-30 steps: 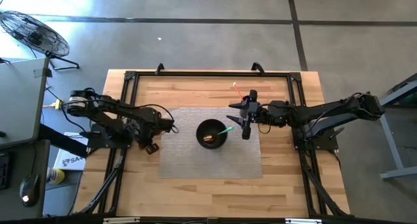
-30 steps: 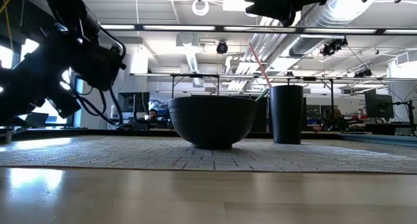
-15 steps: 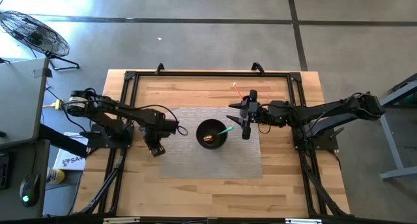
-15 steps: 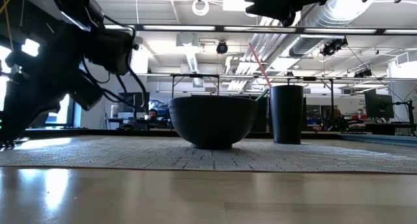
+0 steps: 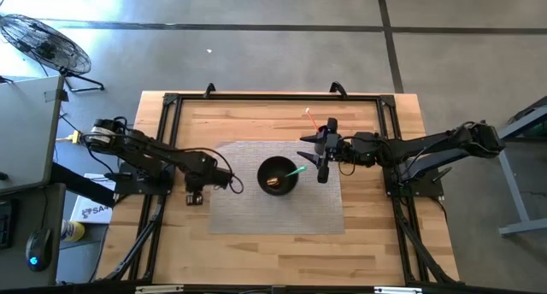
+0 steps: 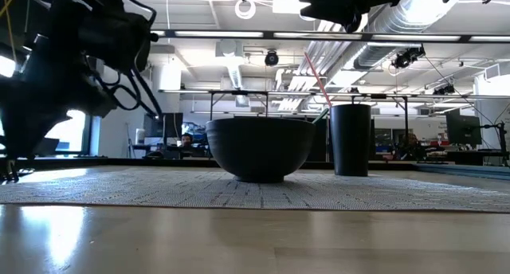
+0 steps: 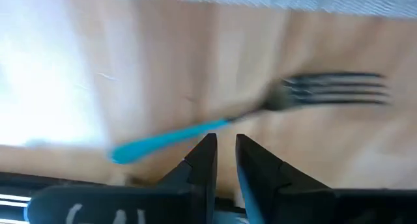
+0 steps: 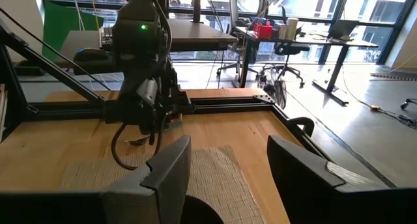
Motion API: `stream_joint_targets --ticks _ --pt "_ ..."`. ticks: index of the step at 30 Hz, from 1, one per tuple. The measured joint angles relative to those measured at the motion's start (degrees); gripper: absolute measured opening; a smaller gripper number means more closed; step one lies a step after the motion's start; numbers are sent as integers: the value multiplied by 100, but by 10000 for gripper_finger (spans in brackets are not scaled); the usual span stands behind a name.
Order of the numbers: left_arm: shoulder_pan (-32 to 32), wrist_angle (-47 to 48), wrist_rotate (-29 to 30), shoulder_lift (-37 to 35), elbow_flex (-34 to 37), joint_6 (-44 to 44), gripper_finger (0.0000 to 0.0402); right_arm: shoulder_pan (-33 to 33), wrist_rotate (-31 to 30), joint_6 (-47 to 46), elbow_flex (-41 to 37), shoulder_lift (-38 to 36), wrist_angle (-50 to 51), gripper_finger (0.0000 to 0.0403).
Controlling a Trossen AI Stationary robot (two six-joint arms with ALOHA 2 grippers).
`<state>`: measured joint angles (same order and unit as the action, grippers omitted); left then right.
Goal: Pick & Place Utensil
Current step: Put the blue fork into the black bowl
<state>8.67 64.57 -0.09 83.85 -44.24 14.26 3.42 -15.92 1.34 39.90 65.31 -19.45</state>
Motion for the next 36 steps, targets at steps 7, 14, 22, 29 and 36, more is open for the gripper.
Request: stream_joint_targets --ticks 7,14,22,29,36 --pt "7 -5 308 0 -49 -124 53 0 0 4 0 0 -4 197" --pt "381 0 248 0 -49 -201 53 -2 0 11 0 1 1 197" --pt "1016 32 491 0 -49 -87 53 -2 0 13 0 1 -1 197" --pt "1087 10 510 2 -49 -48 53 -1 0 13 0 -1 -1 197" --pt "1088 -30 683 536 -667 -565 53 -6 -26 13 0 -1 -7 197"
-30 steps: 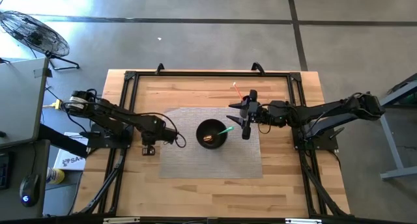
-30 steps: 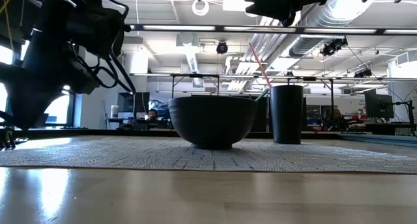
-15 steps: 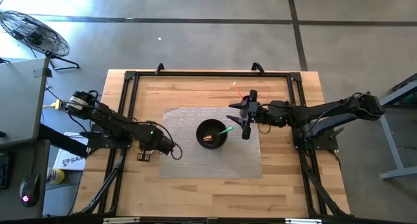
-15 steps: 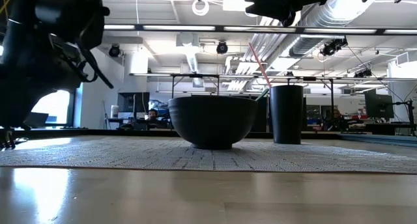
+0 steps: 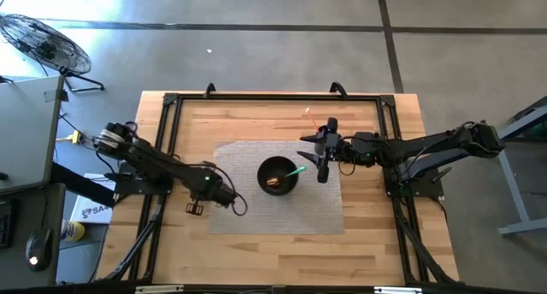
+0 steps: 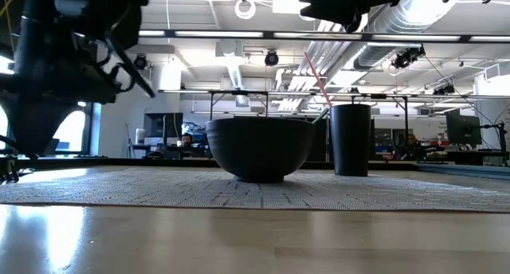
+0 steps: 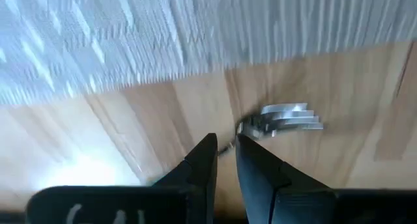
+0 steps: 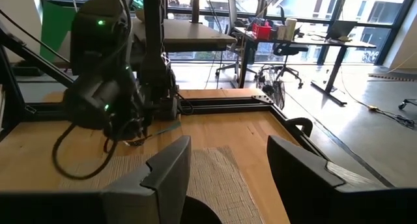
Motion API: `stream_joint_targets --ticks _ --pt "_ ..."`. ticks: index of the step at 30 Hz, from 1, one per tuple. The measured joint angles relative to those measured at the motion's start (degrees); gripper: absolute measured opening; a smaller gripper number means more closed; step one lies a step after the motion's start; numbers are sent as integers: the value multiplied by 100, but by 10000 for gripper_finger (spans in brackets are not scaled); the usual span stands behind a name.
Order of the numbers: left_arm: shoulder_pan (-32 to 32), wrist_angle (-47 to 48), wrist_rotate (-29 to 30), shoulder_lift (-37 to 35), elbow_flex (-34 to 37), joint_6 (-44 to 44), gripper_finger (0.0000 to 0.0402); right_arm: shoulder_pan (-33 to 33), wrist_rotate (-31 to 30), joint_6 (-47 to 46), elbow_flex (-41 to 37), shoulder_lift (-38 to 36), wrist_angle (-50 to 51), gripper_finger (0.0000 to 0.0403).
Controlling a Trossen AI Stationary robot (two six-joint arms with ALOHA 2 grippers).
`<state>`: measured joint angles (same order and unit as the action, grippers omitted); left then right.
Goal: Pick & Place Utensil
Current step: Put the blue fork into the black bowl
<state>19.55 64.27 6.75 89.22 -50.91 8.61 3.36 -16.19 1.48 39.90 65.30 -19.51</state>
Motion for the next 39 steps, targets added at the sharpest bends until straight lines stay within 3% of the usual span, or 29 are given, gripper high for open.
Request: stream_joint_targets --ticks 6,12,24,34,39 --pt "-2 467 47 778 -267 -1325 53 0 22 0 0 0 14 197" --pt "-2 791 48 1260 -256 -1916 53 0 22 0 0 2 53 197" --pt "-2 381 -111 1509 -50 -2039 53 0 24 0 0 2 49 197" --pt "2 180 180 1504 -44 -2088 53 0 25 0 0 2 47 197" --pt "2 127 296 1498 -44 -2192 22 0 26 0 0 2 47 197"
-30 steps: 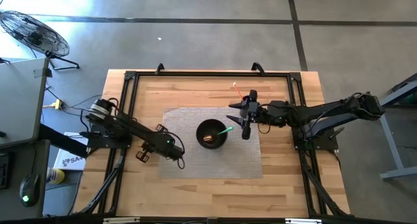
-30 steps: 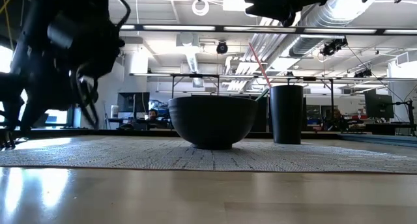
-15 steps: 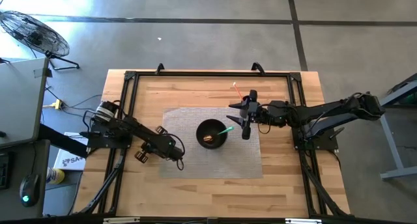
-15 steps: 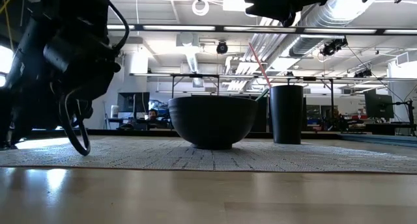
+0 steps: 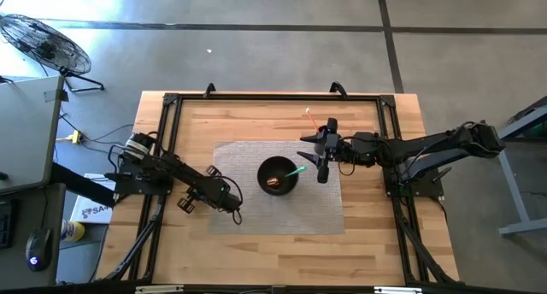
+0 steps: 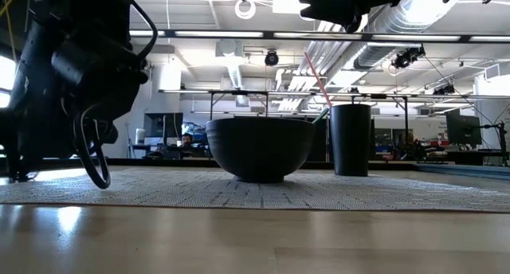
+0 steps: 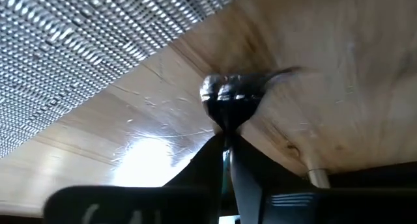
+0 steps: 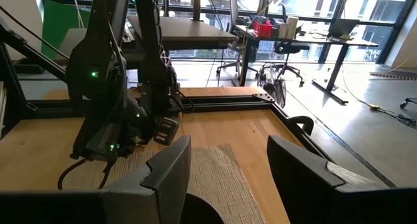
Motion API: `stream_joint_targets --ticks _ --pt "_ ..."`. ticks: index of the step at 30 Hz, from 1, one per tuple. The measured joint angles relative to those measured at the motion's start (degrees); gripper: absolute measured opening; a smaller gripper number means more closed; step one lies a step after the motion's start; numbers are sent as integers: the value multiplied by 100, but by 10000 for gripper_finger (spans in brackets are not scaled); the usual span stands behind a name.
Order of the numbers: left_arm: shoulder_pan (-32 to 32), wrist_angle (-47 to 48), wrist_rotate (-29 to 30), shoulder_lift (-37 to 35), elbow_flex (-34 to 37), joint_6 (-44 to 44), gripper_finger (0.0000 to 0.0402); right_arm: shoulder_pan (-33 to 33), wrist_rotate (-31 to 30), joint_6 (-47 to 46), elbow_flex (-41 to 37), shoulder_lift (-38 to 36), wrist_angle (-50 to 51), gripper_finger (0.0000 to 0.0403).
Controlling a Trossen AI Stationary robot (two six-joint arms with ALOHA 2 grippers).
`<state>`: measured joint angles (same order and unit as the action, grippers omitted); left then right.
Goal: Pick & Place Utensil
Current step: Put the blue fork into the black bowl
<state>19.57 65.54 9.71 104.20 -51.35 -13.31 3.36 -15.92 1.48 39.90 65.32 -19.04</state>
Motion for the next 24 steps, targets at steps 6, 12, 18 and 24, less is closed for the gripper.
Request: stream_joint_targets --ticks 6,12,18,24 --pt "0 7 69 -2 -1 12 14 0 0 0 0 0 0 197" --pt "-13 105 642 13 -339 327 5 0 0 0 0 0 0 197" --pt "-4 574 606 -33 -988 473 3 4 0 -11 0 0 0 197" --pt "-6 1649 718 -45 -2036 811 2 122 0 -74 0 -17 202 197"
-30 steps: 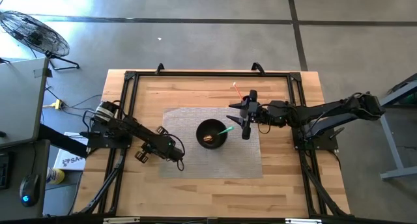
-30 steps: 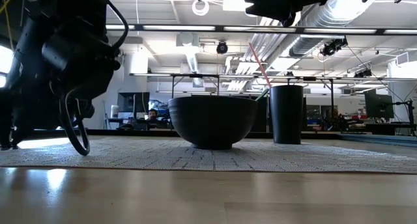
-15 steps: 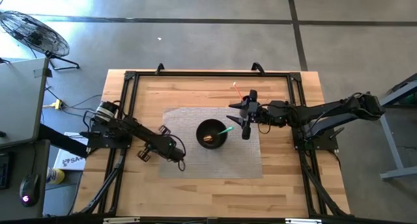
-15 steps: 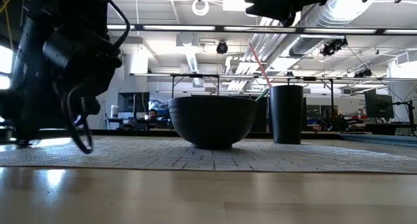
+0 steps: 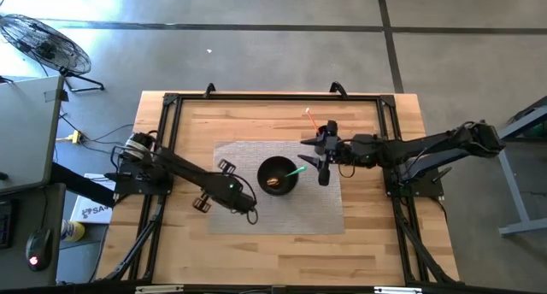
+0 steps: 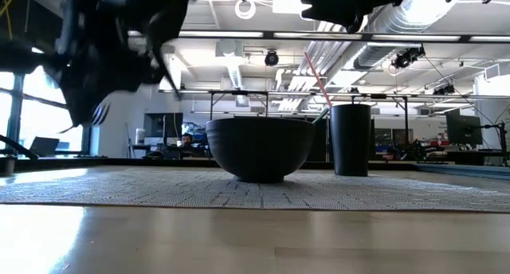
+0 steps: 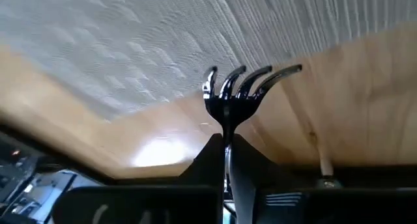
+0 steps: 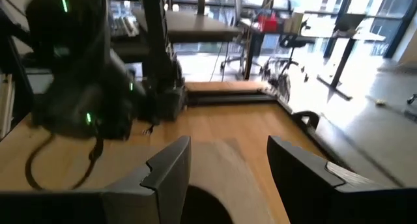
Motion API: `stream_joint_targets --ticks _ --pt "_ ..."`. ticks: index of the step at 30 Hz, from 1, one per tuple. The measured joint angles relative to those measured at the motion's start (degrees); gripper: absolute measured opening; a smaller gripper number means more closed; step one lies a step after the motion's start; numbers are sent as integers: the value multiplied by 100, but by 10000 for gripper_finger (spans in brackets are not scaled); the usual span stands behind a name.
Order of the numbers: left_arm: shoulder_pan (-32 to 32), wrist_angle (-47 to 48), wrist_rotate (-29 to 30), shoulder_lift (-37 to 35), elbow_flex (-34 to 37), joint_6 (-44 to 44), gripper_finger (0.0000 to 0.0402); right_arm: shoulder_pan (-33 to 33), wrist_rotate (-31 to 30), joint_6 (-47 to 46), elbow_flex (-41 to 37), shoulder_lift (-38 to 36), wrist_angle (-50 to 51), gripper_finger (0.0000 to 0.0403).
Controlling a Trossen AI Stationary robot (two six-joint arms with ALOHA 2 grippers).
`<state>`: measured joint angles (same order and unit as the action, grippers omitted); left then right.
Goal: Pick & Place Utensil
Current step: Put the blue fork into the black bowl
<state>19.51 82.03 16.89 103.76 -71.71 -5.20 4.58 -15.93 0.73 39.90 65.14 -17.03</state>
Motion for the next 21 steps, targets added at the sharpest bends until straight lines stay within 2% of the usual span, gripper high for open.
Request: stream_joint_targets --ticks 4,10,16,21 --pt "0 291 169 -2 -914 95 2 117 -11 -456 0 0 636 197" --pt "-156 4 236 -5 -2283 -51 1 364 -346 -1108 0 0 1705 197" --pt "-837 -98 148 413 -3633 -194 1 489 -354 -1887 0 -4 2517 197" --pt "-1338 -256 45 845 -4428 -590 1 602 -255 -2477 0 -153 3337 197"
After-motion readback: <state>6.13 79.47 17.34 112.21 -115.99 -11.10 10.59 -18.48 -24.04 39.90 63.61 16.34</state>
